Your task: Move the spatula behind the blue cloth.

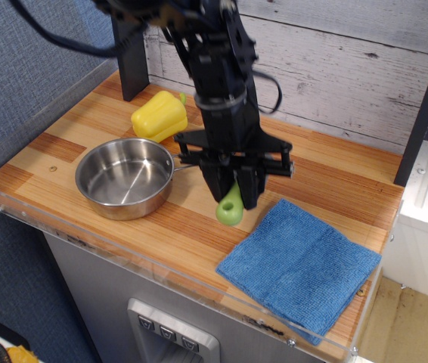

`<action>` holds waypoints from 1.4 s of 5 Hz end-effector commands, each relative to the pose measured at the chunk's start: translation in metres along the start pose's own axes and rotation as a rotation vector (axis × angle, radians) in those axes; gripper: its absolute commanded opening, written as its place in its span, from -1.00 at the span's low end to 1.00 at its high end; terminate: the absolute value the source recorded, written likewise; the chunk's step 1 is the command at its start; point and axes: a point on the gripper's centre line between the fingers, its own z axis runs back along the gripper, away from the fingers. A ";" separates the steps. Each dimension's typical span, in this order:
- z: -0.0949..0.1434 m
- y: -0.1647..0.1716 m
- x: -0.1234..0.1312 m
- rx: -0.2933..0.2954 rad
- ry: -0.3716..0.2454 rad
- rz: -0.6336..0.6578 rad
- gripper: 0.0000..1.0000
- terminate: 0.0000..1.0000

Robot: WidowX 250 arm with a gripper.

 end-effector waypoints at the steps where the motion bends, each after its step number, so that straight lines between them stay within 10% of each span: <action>1: 0.047 -0.005 0.018 0.018 -0.113 -0.001 -1.00 -1.00; 4: 0.029 -0.027 0.086 0.164 -0.211 -0.036 -1.00 -1.00; 7: -0.018 -0.070 0.088 0.203 -0.180 -0.124 -1.00 -1.00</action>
